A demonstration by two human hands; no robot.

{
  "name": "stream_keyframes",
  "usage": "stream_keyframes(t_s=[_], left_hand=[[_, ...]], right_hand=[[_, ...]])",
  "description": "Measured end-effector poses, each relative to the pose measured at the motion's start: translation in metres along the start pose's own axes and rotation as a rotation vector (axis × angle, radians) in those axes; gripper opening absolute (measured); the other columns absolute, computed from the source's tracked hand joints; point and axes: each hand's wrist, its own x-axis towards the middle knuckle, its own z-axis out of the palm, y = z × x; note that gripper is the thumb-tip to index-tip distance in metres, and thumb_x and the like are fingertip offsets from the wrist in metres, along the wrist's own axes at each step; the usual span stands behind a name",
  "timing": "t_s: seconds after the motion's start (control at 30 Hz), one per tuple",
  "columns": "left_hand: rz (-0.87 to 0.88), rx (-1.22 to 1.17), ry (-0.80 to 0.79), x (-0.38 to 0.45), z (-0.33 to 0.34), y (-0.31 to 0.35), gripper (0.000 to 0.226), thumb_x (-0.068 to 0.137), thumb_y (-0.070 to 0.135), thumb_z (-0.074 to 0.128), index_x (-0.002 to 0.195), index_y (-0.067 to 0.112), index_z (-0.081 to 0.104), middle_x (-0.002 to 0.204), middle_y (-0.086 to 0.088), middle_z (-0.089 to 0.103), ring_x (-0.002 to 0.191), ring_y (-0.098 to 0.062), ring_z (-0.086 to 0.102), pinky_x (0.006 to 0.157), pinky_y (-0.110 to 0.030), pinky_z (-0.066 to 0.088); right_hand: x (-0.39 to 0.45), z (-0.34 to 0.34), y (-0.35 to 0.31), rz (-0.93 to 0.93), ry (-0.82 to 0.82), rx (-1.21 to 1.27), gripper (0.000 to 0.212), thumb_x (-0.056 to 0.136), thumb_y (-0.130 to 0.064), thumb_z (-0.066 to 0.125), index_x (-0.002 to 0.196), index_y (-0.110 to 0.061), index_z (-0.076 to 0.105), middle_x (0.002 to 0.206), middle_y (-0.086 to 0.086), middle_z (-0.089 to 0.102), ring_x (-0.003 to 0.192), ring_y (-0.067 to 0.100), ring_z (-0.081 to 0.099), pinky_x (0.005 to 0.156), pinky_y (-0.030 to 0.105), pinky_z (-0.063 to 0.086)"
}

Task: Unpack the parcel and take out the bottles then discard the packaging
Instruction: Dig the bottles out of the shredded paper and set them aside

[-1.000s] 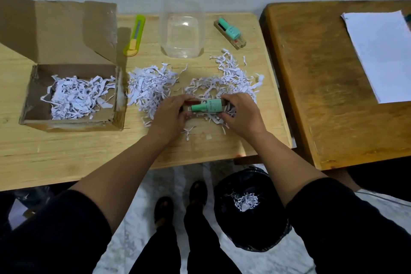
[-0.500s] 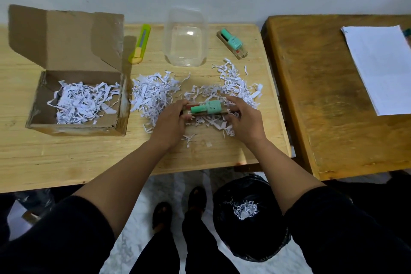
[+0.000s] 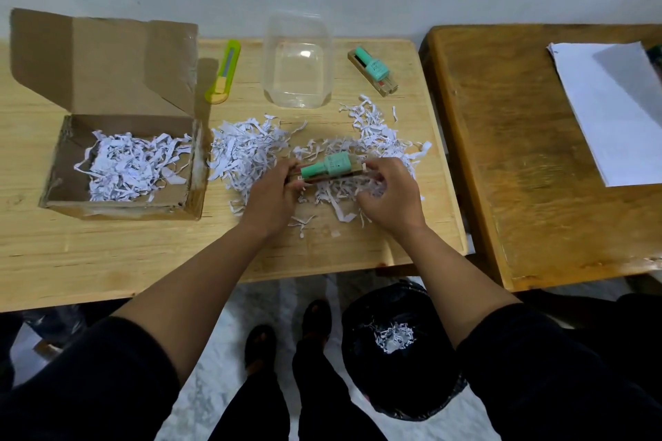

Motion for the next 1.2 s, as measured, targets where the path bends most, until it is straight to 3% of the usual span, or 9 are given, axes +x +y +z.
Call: stream_keyframes(t_s=[0.2,0.33,0.47,0.77,0.93,1.2], left_hand=[[0.019,0.040,-0.004,0.001,0.002,-0.004,0.038,0.092,0.011,0.050,0.130,0.008,0.046,0.126,-0.014,0.058,0.113,-0.030,0.053,0.092,-0.032,0.039],[0.033,0.029,0.002,0.000,0.002,-0.004,0.038,0.092,0.010,0.052,0.130,0.008,0.047,0.127,-0.014,0.057,0.115,-0.030,0.052,0.091,-0.029,0.037],[0.001,-0.043,-0.001,0.001,0.000,-0.005,0.045,0.087,0.012,0.060,0.130,0.014,0.047,0.127,-0.009,0.059,0.116,-0.026,0.054,0.089,-0.024,0.036],[-0.039,-0.080,0.058,0.002,0.003,-0.009,0.059,0.078,0.015,0.071,0.131,0.018,0.046,0.123,-0.008,0.062,0.111,-0.024,0.058,0.092,-0.028,0.043],[-0.088,-0.095,0.058,0.006,0.007,-0.011,0.056,0.077,0.016,0.073,0.128,0.015,0.048,0.103,-0.005,0.066,0.094,-0.016,0.059,0.084,-0.026,0.044],[0.005,-0.033,0.035,0.008,0.005,-0.007,0.050,0.078,0.009,0.071,0.124,0.016,0.056,0.119,-0.005,0.059,0.086,-0.010,0.055,0.080,-0.017,0.038]], right_hand=[[0.004,0.000,-0.005,-0.115,0.023,-0.065,0.057,0.067,-0.034,0.068,0.122,-0.020,0.057,0.112,0.004,0.064,0.105,0.024,0.054,0.085,0.038,0.044],[0.012,0.002,-0.008,-0.146,-0.029,-0.141,0.047,0.069,-0.027,0.074,0.114,-0.018,0.064,0.104,0.007,0.068,0.101,0.027,0.053,0.082,0.048,0.047],[0.014,0.000,-0.007,-0.113,-0.058,-0.106,0.044,0.070,-0.017,0.076,0.113,-0.013,0.065,0.103,0.010,0.067,0.102,0.029,0.051,0.085,0.045,0.047],[0.014,-0.001,-0.002,-0.036,-0.118,-0.068,0.044,0.075,-0.023,0.074,0.117,-0.016,0.063,0.106,0.008,0.065,0.105,0.023,0.048,0.086,0.038,0.046],[0.018,-0.009,-0.006,0.005,-0.071,-0.055,0.048,0.075,-0.029,0.074,0.120,-0.018,0.061,0.113,0.002,0.065,0.107,0.019,0.046,0.074,0.014,0.025],[0.034,-0.033,-0.030,0.065,0.058,0.140,0.042,0.074,-0.030,0.076,0.113,-0.019,0.064,0.105,-0.002,0.063,0.104,0.015,0.051,0.086,0.027,0.043]])
